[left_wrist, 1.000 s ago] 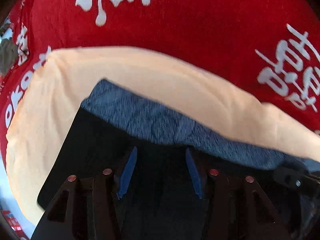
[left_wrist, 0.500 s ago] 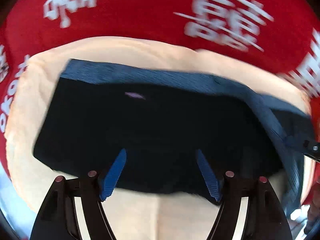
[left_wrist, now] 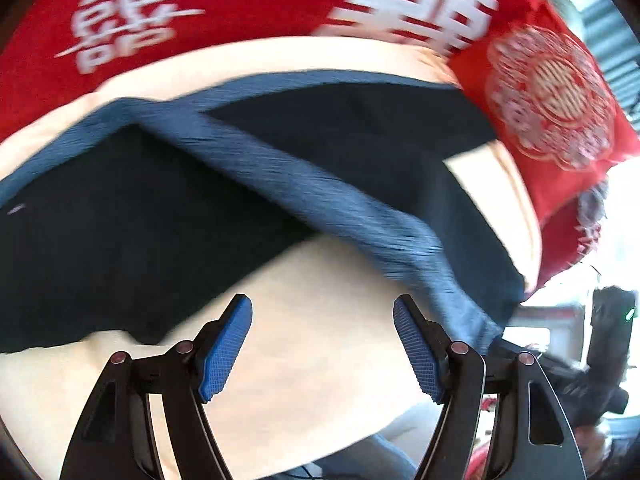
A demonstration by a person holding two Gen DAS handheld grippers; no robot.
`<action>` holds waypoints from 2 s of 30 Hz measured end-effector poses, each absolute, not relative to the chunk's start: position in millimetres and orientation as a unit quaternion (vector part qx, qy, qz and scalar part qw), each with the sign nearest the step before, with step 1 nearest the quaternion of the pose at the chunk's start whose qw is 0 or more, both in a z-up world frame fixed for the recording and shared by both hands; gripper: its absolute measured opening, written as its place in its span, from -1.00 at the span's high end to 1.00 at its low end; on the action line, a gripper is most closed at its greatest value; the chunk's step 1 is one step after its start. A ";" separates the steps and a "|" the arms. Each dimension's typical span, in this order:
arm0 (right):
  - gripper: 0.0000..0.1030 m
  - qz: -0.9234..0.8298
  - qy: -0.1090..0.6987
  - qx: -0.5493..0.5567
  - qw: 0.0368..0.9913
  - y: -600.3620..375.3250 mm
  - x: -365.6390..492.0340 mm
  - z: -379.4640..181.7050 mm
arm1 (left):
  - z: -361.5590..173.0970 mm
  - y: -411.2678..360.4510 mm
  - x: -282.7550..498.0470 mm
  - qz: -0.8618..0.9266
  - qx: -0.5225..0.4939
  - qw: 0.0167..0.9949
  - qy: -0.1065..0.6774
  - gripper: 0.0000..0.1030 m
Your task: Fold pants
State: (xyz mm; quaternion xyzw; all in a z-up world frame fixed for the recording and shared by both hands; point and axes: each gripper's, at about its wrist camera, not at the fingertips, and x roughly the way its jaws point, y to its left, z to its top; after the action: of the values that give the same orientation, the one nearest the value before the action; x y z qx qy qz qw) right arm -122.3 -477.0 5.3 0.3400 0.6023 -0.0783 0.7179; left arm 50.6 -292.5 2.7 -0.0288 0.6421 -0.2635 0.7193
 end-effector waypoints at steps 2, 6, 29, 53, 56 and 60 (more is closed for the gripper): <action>-0.18 -0.101 0.603 0.343 0.713 -489.9 -141.9 0.0 | -0.9 -311.6 49.6 -0.277 -0.033 0.717 0.639 -0.44; -0.17 -0.120 0.608 0.338 0.708 -516.3 -171.0 -17.2 | -14.1 -336.3 50.2 -0.271 -0.036 0.706 0.653 -0.44; 0.95 0.093 0.546 0.348 0.756 -601.7 -71.7 55.0 | 24.9 -396.1 75.3 -0.247 -0.105 0.706 0.655 0.61; 0.86 0.032 0.615 0.225 0.755 -692.6 227.1 -5.5 | 34.6 -439.0 211.4 -0.219 -0.039 0.740 0.635 -0.14; 0.47 -0.002 0.612 0.207 0.763 -700.8 231.2 -7.6 | 25.6 -424.2 210.1 -0.177 -0.006 0.754 0.632 -0.14; -0.33 0.013 0.555 0.212 0.804 -688.8 212.4 37.6 | -6.0 -398.4 200.5 -0.114 0.009 0.753 0.648 -0.14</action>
State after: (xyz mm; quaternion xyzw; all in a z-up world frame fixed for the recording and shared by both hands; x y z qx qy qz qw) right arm 212.4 -688.8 37.6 0.2119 0.5549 0.0129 0.8044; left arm 200.5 -398.4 -6.0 0.0088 0.6482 -0.1141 0.7528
